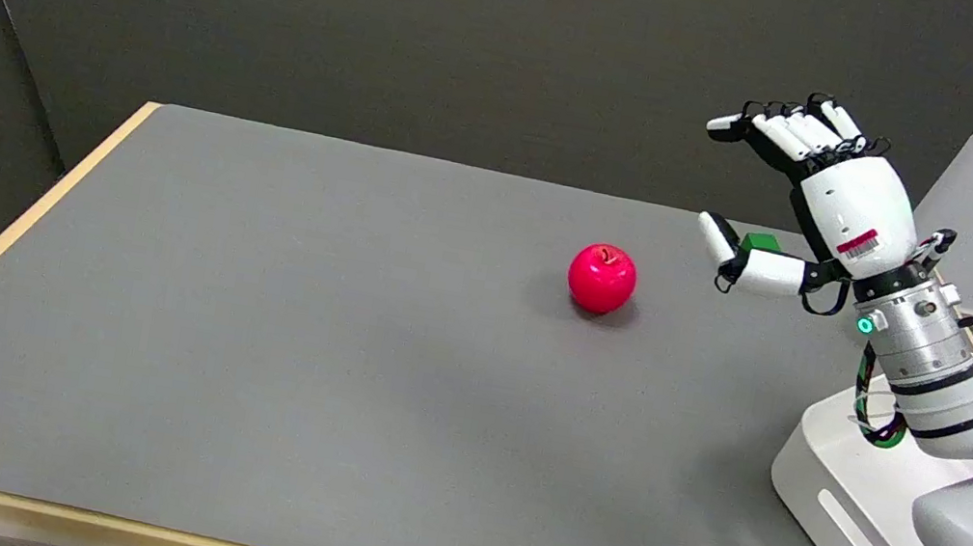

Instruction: Pick up the red apple.

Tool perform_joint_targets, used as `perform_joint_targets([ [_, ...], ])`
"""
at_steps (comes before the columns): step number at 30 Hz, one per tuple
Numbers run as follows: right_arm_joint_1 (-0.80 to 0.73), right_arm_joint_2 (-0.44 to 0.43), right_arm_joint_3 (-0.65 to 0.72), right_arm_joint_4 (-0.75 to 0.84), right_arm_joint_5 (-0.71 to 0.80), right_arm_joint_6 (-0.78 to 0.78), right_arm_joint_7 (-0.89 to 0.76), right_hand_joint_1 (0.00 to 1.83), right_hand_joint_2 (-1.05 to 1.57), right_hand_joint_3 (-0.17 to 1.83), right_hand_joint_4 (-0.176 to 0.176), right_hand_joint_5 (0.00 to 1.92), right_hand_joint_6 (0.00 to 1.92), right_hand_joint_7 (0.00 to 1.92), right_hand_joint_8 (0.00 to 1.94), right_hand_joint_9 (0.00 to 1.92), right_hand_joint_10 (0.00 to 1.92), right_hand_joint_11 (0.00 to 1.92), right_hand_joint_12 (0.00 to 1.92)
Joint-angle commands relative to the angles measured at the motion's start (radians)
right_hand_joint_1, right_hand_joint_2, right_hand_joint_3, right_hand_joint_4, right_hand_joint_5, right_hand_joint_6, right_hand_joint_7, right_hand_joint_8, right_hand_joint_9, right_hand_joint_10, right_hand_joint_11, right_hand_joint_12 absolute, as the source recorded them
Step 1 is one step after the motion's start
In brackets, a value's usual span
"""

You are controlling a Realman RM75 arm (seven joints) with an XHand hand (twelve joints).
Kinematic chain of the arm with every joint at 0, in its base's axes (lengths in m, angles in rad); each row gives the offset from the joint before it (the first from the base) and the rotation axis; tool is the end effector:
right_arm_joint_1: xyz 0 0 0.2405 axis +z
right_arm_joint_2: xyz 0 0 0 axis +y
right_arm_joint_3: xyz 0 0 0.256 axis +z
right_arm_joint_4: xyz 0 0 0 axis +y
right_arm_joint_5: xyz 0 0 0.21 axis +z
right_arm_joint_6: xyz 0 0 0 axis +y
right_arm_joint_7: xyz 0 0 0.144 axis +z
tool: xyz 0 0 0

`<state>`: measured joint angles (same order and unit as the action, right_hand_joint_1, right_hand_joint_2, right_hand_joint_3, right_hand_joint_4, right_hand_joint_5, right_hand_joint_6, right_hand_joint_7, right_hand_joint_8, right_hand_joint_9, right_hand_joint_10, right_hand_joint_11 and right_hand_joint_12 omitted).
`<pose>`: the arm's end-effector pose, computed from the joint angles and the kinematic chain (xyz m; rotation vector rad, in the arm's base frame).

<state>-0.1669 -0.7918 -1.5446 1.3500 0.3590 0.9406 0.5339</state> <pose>-0.1680 -0.2865 0.4259 1.7753 0.3669 0.5039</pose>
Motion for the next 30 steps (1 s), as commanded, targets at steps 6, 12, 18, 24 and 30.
perform_joint_targets([
  [6,0.019,0.010,-0.003,0.012,-0.034,-0.058,0.009,0.52,0.70,0.89,0.120,0.35,0.70,0.48,0.50,0.41,0.95,0.16,1.28],
  [12,0.028,0.010,-0.030,0.074,-0.153,-0.218,0.122,0.51,0.69,0.89,0.120,0.35,0.70,0.48,0.50,0.41,0.95,0.16,1.28],
  [18,0.061,-0.022,-0.100,0.127,-0.193,-0.332,0.134,0.49,0.67,0.88,0.110,0.33,0.63,0.46,0.47,0.38,0.91,0.15,1.28],
  [24,0.149,-0.083,-0.187,0.160,-0.261,-0.556,0.134,0.40,0.63,0.97,0.102,0.30,0.61,0.41,0.48,0.35,0.84,0.13,1.21],
  [30,0.331,-0.112,-0.346,0.133,-0.268,-0.741,0.125,0.38,0.62,0.96,0.092,0.29,0.59,0.39,0.47,0.31,0.81,0.11,1.19],
])
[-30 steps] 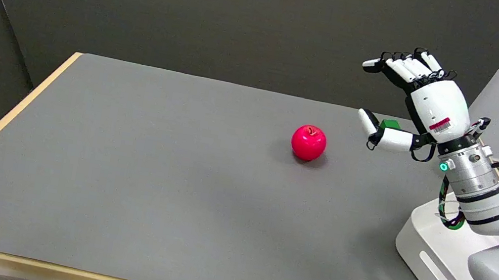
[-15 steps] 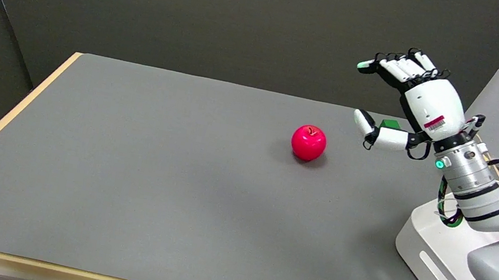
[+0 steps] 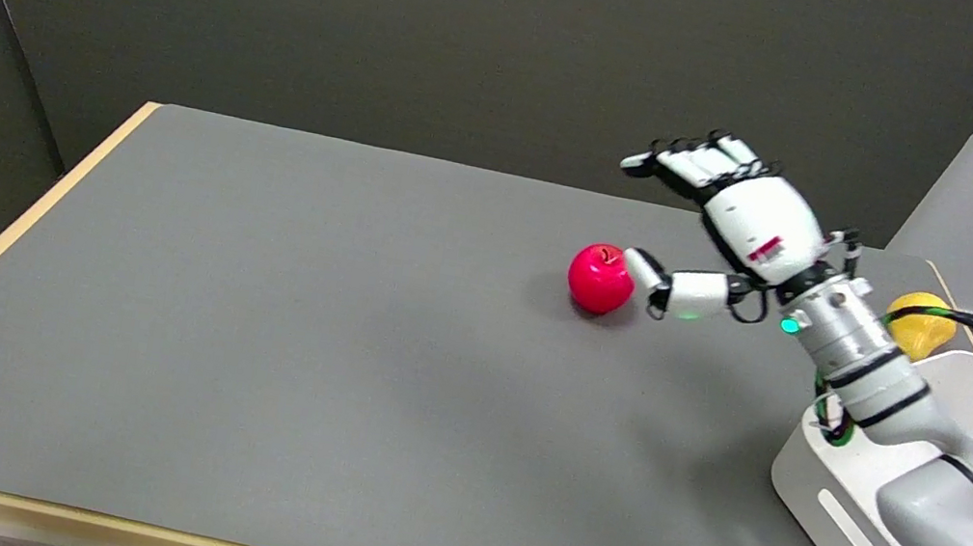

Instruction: Pick up the red apple.

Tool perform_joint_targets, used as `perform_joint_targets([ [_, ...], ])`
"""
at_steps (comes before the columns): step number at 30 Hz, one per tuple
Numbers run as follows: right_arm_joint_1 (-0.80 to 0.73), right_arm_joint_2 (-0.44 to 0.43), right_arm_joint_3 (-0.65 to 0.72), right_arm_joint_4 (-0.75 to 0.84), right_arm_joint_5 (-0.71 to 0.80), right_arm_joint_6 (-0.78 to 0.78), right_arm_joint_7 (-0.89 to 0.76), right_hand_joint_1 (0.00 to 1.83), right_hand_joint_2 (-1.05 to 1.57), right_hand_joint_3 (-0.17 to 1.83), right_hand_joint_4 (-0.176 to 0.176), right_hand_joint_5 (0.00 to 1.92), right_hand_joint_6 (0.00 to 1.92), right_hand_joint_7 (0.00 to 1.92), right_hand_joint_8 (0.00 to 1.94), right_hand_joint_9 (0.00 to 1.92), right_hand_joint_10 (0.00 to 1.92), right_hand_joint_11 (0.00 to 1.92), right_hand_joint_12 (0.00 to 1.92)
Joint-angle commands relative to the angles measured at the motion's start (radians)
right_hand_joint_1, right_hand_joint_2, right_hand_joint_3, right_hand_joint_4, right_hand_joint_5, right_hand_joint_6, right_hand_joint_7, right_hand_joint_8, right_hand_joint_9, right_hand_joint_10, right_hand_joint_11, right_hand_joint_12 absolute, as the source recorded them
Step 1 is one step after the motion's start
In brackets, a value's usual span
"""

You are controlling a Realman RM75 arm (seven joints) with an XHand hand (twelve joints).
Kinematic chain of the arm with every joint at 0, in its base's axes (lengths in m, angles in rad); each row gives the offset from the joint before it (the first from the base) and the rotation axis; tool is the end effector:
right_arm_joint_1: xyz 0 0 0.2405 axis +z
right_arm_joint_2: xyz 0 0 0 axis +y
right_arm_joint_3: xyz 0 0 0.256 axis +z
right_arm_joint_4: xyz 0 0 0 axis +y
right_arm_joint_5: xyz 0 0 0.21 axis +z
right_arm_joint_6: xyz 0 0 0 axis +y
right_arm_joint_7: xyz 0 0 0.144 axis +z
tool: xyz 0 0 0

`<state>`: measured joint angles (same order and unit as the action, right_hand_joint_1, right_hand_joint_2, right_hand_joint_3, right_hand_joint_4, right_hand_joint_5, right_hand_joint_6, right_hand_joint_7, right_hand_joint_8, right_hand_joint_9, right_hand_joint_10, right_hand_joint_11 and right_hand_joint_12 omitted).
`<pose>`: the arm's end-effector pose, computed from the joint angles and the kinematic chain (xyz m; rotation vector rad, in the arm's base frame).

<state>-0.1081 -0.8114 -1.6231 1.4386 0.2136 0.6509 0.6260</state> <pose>-0.1897 -0.3148 0.3888 1.8512 0.1694 0.3303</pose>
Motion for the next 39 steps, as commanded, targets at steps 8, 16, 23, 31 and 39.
perform_joint_targets([
  [8,0.442,-0.099,-0.398,-0.081,-0.113,-0.627,0.035,0.36,0.61,0.96,0.090,0.28,0.58,0.37,0.44,0.29,0.78,0.10,1.18],
  [16,0.427,-0.100,-0.382,-0.130,-0.113,-0.645,0.033,0.36,0.61,0.97,0.087,0.27,0.57,0.35,0.43,0.26,0.76,0.09,1.16],
  [23,0.365,-0.087,-0.331,-0.126,-0.111,-0.621,0.033,0.36,0.61,0.97,0.086,0.27,0.56,0.34,0.42,0.26,0.75,0.09,1.16],
  [31,0.335,-0.086,-0.294,-0.143,-0.111,-0.568,0.033,0.36,0.61,0.97,0.086,0.27,0.56,0.34,0.42,0.26,0.75,0.09,1.15],
  [39,0.348,-0.087,-0.299,-0.175,-0.111,-0.534,0.040,0.37,0.61,0.97,0.088,0.27,0.56,0.34,0.42,0.26,0.75,0.09,1.15],
])
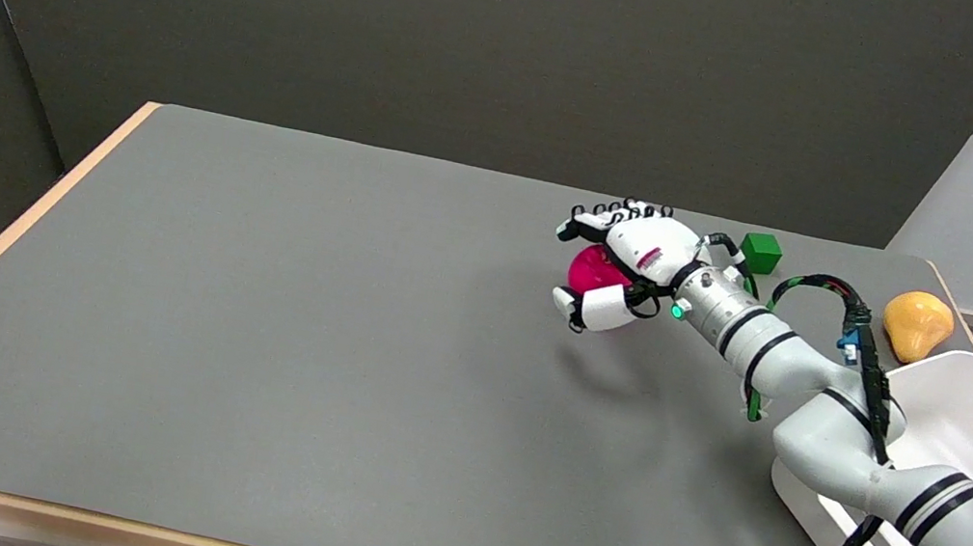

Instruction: Pick up the red apple.

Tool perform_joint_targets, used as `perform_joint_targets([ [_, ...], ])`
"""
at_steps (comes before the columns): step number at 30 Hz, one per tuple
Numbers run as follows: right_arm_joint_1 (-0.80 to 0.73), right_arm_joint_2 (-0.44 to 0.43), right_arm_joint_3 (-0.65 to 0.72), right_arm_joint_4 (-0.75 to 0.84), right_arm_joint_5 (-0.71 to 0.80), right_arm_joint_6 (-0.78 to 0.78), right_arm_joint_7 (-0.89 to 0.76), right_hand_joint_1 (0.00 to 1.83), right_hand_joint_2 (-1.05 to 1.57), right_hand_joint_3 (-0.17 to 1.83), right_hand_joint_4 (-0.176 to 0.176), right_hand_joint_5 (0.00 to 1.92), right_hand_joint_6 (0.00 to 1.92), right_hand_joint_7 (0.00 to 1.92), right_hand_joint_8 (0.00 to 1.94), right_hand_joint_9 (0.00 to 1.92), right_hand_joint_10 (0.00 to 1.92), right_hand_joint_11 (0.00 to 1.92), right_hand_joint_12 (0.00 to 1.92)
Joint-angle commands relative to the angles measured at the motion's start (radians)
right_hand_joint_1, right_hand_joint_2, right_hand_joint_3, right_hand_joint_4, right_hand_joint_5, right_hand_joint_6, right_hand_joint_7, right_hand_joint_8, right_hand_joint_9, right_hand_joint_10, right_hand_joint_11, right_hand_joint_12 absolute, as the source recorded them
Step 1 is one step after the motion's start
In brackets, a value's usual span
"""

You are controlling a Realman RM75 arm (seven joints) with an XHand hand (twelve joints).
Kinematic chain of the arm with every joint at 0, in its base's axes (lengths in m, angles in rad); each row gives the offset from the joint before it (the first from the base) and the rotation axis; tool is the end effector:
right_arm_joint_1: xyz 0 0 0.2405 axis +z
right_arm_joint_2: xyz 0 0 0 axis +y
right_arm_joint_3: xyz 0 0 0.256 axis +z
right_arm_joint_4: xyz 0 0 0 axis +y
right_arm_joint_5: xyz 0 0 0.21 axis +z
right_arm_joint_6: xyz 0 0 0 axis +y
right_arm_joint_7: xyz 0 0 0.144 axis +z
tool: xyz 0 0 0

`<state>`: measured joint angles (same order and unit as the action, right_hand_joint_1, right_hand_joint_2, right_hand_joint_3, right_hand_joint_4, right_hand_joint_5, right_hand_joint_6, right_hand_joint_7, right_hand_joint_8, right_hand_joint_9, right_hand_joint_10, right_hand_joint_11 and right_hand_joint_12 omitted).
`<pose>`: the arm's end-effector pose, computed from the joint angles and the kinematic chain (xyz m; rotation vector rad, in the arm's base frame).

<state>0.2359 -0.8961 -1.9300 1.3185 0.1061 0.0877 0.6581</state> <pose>-0.2494 -0.3930 0.3541 1.7287 -0.1254 -0.0631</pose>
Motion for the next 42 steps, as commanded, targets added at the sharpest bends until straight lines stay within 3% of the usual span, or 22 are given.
perform_joint_targets([
  [1,0.007,-0.004,0.007,-0.060,-0.004,0.033,0.008,0.37,0.61,0.97,0.088,0.27,0.56,0.34,0.42,0.26,0.75,0.09,1.15],
  [15,0.079,-0.023,-0.037,-0.129,0.007,0.060,0.008,0.37,0.61,0.97,0.089,0.27,0.57,0.34,0.42,0.26,0.75,0.09,1.15],
  [30,0.044,-0.025,-0.036,-0.131,0.008,0.062,0.008,0.40,0.61,0.97,0.091,0.28,0.58,0.35,0.43,0.27,0.75,0.10,1.15],
  [42,0.012,-0.003,-0.032,-0.093,0.008,0.104,0.008,0.56,0.65,0.90,0.107,0.33,0.63,0.43,0.43,0.34,0.83,0.14,1.26],
])
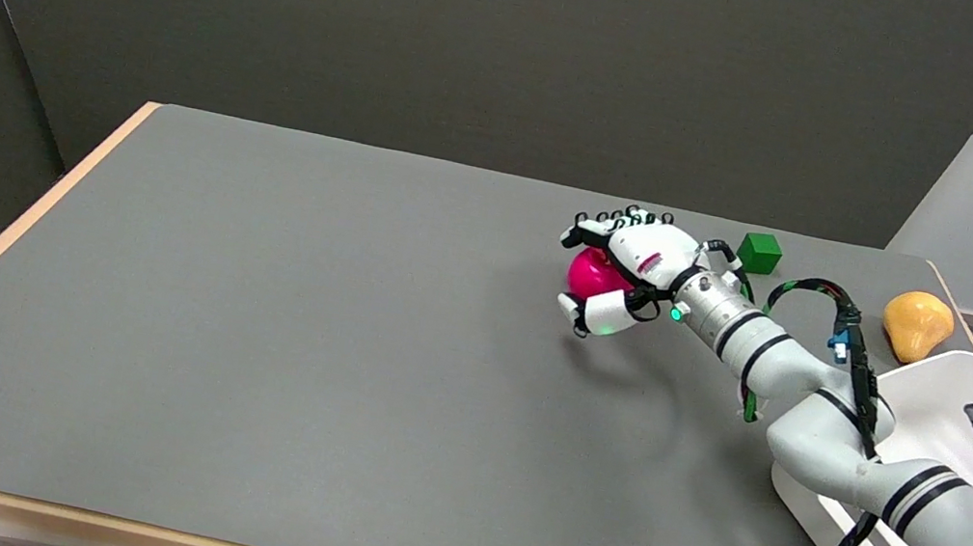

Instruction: Pick up the red apple.

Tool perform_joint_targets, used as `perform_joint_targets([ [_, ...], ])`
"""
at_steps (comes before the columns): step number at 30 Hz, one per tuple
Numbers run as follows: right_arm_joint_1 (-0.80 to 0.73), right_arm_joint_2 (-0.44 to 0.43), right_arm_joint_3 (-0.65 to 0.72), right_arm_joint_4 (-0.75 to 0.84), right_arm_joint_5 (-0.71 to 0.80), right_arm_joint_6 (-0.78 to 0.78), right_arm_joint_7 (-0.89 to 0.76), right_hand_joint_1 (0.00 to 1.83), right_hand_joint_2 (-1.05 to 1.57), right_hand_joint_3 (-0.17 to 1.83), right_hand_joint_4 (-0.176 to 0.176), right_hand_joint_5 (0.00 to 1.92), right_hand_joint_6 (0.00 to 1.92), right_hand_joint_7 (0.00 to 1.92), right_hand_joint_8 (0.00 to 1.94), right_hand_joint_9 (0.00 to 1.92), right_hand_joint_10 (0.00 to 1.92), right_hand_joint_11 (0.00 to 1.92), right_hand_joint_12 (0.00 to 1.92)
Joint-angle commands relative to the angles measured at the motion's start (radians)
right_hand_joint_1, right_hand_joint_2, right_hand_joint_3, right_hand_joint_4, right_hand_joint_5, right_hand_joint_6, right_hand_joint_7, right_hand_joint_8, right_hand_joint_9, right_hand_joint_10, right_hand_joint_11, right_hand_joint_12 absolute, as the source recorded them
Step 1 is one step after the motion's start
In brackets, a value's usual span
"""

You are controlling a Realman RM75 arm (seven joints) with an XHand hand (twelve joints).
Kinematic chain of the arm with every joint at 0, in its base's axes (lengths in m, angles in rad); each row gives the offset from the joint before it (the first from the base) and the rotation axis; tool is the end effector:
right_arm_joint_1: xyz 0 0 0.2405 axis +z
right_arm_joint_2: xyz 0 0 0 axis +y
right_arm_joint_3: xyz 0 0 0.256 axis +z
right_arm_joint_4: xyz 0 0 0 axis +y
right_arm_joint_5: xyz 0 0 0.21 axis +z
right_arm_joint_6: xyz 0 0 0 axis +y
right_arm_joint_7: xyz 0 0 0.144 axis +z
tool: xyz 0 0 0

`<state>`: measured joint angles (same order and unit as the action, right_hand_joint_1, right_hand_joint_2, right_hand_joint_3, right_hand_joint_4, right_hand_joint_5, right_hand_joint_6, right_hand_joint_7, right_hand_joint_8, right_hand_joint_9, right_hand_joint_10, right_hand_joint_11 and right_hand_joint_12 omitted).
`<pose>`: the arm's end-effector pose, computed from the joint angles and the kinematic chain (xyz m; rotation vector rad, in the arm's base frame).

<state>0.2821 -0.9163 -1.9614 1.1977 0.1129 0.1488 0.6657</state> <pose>-0.2647 -0.4010 0.3628 1.7115 -0.1484 -0.0603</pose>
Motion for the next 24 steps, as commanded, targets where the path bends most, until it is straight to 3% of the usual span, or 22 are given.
perform_joint_targets([
  [1,-0.036,0.019,0.000,0.028,0.002,0.046,0.000,0.57,0.65,0.90,0.109,0.33,0.64,0.44,0.44,0.35,0.85,0.15,1.27],
  [3,-0.040,0.022,-0.002,0.029,0.002,0.055,0.000,0.60,0.65,0.91,0.111,0.33,0.65,0.45,0.46,0.36,0.87,0.16,1.27],
  [7,-0.040,0.026,-0.009,0.029,-0.004,0.071,0.000,0.89,0.69,0.95,0.140,0.39,0.84,0.50,0.55,0.47,0.98,0.22,1.33],
  [10,-0.039,0.026,-0.012,0.029,-0.007,0.079,-0.006,0.99,0.74,0.94,0.171,0.42,0.99,0.59,0.74,0.57,1.12,0.29,1.38],
  [13,-0.037,0.026,-0.015,0.028,-0.010,0.084,-0.007,1.03,0.78,0.93,0.176,0.46,1.09,0.64,0.85,0.63,1.20,0.35,1.44],
  [14,-0.037,0.026,-0.018,0.027,-0.011,0.086,-0.007,1.08,0.82,0.87,0.176,0.48,1.15,0.66,0.96,0.67,1.23,0.39,1.48],
  [15,-0.034,0.026,-0.020,0.026,-0.011,0.090,-0.007,1.22,0.99,0.53,0.176,0.49,1.19,0.70,1.24,0.69,1.27,0.43,1.51],
  [16,-0.033,0.026,-0.023,0.024,-0.011,0.094,-0.007,1.31,1.10,0.28,0.149,0.52,1.24,0.74,1.42,0.71,1.30,0.46,1.54],
  [18,-0.032,0.026,-0.024,0.026,-0.011,0.098,-0.007,1.33,1.14,0.19,-0.110,0.62,1.56,0.83,1.27,0.71,1.43,0.57,1.59],
  [19,-0.032,0.026,-0.024,0.029,-0.011,0.105,-0.007,1.33,1.13,0.20,-0.129,0.63,1.58,0.85,1.26,0.72,1.43,0.58,1.60],
  [24,-0.038,0.033,0.005,0.073,-0.011,0.132,-0.013,1.34,1.05,0.36,-0.145,0.66,1.60,0.86,1.25,0.73,1.45,0.61,1.62],
])
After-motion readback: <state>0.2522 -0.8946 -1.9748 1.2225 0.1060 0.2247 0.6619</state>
